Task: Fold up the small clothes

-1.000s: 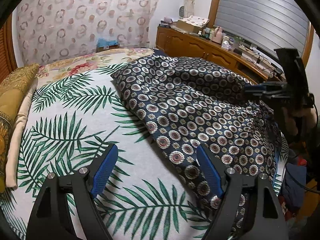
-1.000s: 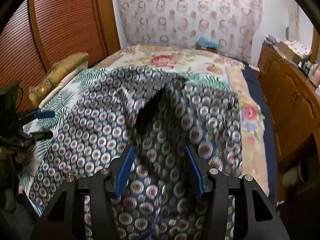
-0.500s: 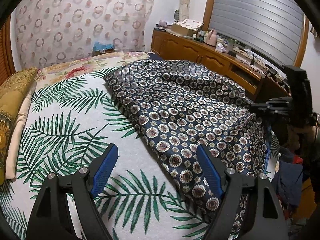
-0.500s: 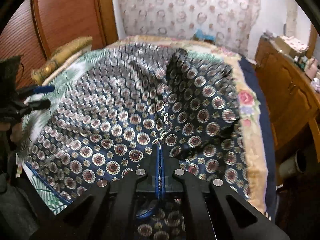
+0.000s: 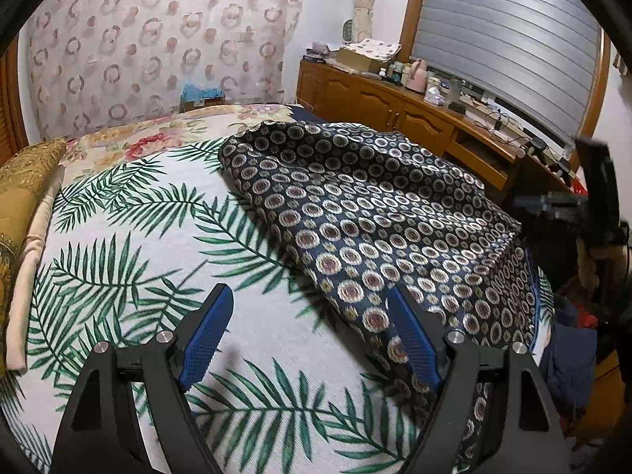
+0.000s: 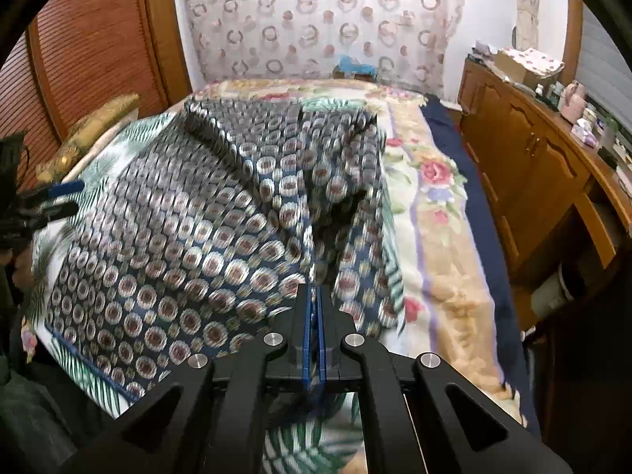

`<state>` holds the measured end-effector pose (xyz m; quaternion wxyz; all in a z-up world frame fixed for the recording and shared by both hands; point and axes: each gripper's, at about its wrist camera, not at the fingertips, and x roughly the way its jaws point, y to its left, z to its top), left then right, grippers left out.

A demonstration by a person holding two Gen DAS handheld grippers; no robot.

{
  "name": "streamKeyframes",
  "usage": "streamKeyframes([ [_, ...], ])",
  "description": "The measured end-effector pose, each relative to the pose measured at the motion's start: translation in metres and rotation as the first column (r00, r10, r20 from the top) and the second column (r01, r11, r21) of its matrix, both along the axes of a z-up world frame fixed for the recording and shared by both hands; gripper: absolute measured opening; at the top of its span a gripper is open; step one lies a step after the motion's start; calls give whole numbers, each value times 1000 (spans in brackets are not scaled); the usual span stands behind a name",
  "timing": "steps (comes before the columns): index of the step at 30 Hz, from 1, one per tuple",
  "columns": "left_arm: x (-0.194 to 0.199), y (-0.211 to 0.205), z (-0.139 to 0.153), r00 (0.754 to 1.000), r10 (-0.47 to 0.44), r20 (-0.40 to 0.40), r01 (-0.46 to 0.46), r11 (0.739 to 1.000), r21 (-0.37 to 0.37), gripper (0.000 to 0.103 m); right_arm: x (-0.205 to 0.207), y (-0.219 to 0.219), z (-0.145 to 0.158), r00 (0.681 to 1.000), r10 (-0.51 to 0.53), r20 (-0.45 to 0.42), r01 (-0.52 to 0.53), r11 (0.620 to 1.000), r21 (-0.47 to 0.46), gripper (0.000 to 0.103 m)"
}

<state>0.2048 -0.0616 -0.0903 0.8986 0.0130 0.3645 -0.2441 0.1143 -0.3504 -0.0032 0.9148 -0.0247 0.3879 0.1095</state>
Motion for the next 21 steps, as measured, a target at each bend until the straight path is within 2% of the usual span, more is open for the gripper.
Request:
streamKeyframes([
  [1,1,-1,0,1000,3,2,-3,1000,5,81,4,-1,6,1000,1,23,-1,1000,6,28],
  [2,4,-1,1,1000,7,6,-7,1000,10,81,10,-1,13,999,6,45,-7,1000,21,36],
  [3,7,0,2,1000,10,8,-10,1000,13,81,22,0,20,998,8,63,-10,999,37,51],
  [4,10,0,3,1000,15,10,-15,1000,16,81,34,2,26,997,7,76,-11,999,48,54],
  [6,18,-1,5,1000,23,14,-23,1000,20,81,63,7,35,996,31,88,-37,997,63,54],
  [10,31,-5,7,999,29,20,-29,999,34,81,125,22,31,995,79,62,-83,994,70,54],
  [13,38,-9,6,999,28,17,-29,999,42,81,169,28,15,993,119,10,-119,990,75,54],
  [17,41,-12,2,1000,21,8,-22,999,47,81,215,33,-15,984,141,-106,-132,987,94,53],
  [18,41,-12,1,1000,19,5,-19,999,49,81,222,32,-19,981,147,-126,-134,985,107,51],
  [20,42,-13,-2,1000,18,-2,-18,998,53,81,229,30,-23,972,186,-145,-163,974,155,24],
  [21,42,-13,-3,1000,19,-8,-19,998,54,81,230,31,-22,969,207,-136,-182,968,171,1],
])
